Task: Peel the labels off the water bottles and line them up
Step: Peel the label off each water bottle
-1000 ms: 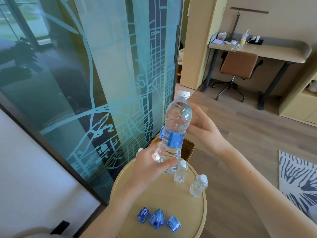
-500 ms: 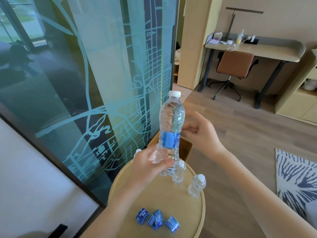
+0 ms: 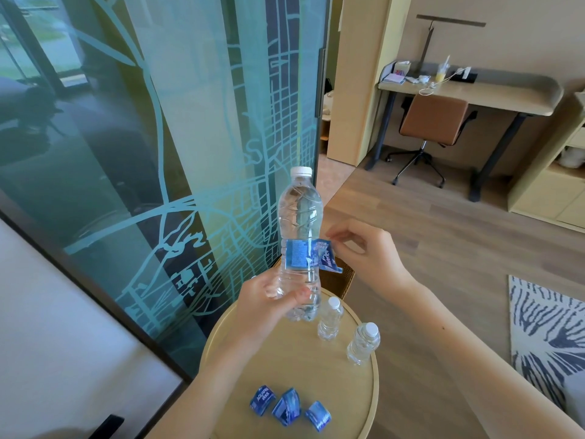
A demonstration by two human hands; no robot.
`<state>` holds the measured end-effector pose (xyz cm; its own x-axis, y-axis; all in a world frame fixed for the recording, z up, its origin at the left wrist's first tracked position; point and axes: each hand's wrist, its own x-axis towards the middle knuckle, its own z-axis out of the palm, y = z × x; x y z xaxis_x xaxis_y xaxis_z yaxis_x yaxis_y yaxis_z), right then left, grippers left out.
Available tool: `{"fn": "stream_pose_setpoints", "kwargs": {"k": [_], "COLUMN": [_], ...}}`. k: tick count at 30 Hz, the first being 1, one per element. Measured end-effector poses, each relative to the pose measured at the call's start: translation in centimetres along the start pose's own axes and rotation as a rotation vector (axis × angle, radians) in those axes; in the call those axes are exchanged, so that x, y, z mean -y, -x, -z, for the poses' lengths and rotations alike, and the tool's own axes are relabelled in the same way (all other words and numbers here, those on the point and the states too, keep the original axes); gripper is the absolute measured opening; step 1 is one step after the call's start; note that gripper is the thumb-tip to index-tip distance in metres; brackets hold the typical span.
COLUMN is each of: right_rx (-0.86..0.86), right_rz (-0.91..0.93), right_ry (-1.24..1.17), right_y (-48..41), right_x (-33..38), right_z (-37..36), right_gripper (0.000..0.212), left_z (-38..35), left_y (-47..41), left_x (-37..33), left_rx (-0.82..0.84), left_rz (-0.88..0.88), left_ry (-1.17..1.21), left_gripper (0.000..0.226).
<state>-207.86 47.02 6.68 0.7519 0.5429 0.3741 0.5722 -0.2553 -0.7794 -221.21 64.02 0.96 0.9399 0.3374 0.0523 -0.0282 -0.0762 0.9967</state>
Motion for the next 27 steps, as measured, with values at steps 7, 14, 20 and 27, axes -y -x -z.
{"fn": "stream_pose_setpoints", "kwargs": {"k": [7, 14, 20, 27], "right_rx": [0.064, 0.136, 0.105, 0.056], "right_rz": [-0.020, -0.123, -0.050, 0.011], "right_ry": [0.065, -0.056, 0.102, 0.128], "right_y": [-0.1, 0.0, 0.0, 0.4], "right_x": [0.8, 1.5, 1.8, 2.0], "right_z": [-0.1, -0.4, -0.9, -1.0], "right_gripper": [0.029, 0.008, 0.001, 0.010], "left_z": [0.3, 0.3, 0.3, 0.5], "left_y": [-0.2, -0.1, -0.2, -0.5], "left_x": [0.3, 0.3, 0.1, -0.1], "left_rx": [-0.034, -0.032, -0.053, -0.063], "left_rz": [0.029, 0.023, 0.020, 0.008], "left_ry": [-0.016, -0.012, -0.014, -0.022], "left_gripper": [0.025, 0.031, 0.033, 0.029]}}
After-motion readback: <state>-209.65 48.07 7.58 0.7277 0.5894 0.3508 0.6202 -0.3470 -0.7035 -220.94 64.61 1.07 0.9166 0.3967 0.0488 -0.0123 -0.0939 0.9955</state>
